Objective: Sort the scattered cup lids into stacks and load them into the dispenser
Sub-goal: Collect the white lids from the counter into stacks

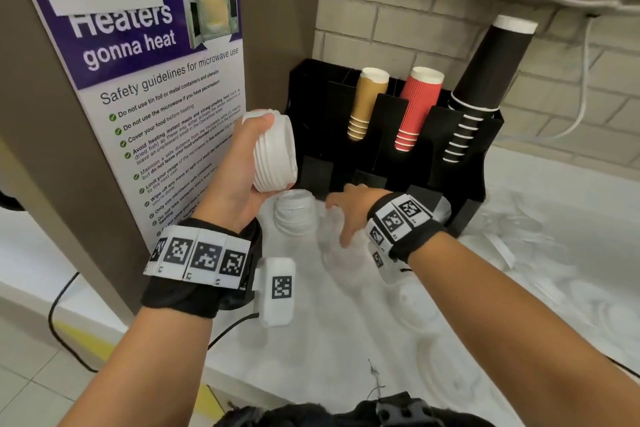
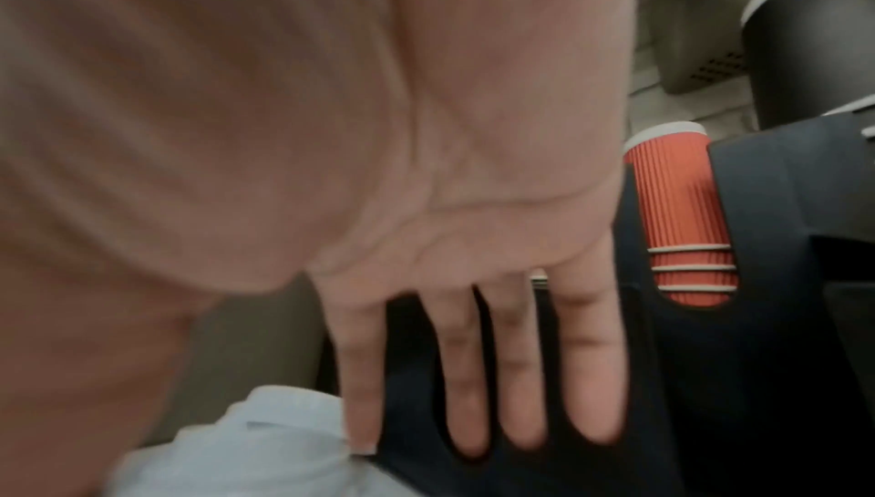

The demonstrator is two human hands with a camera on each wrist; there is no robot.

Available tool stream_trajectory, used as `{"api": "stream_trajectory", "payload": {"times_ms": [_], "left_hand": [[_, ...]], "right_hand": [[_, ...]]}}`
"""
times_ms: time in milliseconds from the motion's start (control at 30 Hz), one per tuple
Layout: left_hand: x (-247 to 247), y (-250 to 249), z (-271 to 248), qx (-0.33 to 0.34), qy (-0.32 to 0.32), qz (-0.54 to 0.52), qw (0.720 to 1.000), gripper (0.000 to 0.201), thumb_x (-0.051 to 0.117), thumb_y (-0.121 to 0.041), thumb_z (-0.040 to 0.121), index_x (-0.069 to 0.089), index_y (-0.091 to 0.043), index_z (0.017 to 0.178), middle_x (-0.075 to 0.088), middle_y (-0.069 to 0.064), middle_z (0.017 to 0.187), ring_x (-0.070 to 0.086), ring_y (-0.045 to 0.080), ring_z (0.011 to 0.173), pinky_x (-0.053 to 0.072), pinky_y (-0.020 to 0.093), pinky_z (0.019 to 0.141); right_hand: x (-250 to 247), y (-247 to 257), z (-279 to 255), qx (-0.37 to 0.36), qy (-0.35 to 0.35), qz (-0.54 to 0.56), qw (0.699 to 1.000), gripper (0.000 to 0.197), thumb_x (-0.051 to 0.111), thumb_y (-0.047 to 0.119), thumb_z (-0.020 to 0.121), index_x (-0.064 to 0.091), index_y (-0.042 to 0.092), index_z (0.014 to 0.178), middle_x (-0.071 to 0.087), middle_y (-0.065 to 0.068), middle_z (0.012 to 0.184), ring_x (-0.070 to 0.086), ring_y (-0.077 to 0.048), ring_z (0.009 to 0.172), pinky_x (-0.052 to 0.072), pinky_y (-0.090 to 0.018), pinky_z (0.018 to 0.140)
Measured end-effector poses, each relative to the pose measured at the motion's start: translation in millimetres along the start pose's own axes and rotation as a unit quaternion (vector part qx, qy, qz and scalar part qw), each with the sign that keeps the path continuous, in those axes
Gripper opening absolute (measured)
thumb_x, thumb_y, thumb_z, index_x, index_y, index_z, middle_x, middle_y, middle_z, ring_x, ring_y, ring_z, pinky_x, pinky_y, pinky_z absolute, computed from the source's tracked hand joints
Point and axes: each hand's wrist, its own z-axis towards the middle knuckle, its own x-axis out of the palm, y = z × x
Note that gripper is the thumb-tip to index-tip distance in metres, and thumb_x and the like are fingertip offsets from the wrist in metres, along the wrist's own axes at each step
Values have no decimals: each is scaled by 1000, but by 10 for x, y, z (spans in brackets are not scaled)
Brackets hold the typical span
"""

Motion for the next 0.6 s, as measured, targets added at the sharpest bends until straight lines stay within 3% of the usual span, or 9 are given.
{"api": "stream_trajectory", "payload": {"times_ms": [67, 167, 267, 367, 467, 600], "left_hand": [[3, 2, 1, -2, -1, 0, 1000, 48, 62, -45, 70, 57, -26, 114, 63, 0, 102, 62, 18, 87, 53, 31, 58], [5, 4, -11, -6, -3, 1, 1000, 48, 62, -46, 70, 57, -26, 114, 61, 2, 104, 61, 18, 88, 53, 31, 59], [-8, 8, -32, -10, -1, 1, 1000, 50, 63, -46, 69, 58, -26, 114, 62, 3, 106, 63, 18, 87, 54, 31, 58], [-17, 5, -54, -9, 5, -5, 1000, 52, 63, -45, 70, 56, -24, 117, 60, 5, 106, 67, 14, 76, 53, 32, 55], [-17, -2, -63, -7, 3, -1, 1000, 59, 62, -44, 71, 55, -21, 124, 60, 6, 108, 66, 16, 81, 54, 32, 58], [-26, -27, -58, -16, -1, 4, 1000, 52, 62, -46, 68, 57, -25, 116, 63, 2, 101, 64, 16, 85, 55, 33, 67]], "right_hand": [[24, 111, 78, -8, -63, 68, 996, 83, 76, 45, 75, 33, 17, 140, 42, -11, 133, 44, -31, 122, 46, -42, 94], [73, 311, 244, 17, -77, 157, 984, 89, 72, 53, 75, 26, 12, 140, 53, -11, 125, 56, -29, 109, 51, -40, 88], [137, 482, 402, 39, -74, 152, 985, 104, 75, 57, 68, 17, 16, 143, 57, -12, 124, 58, -32, 109, 51, -43, 88], [153, 623, 505, 48, -85, 123, 988, 117, 80, 58, 61, 9, 19, 146, 56, -13, 125, 54, -36, 115, 50, -47, 93], [137, 714, 545, 47, -119, 119, 985, 109, 83, 48, 64, 16, 18, 145, 53, -15, 126, 54, -36, 114, 51, -47, 91], [100, 723, 518, 16, -128, 91, 987, 96, 83, 44, 65, 28, 19, 140, 39, -12, 129, 50, -35, 115, 51, -47, 91]]}}
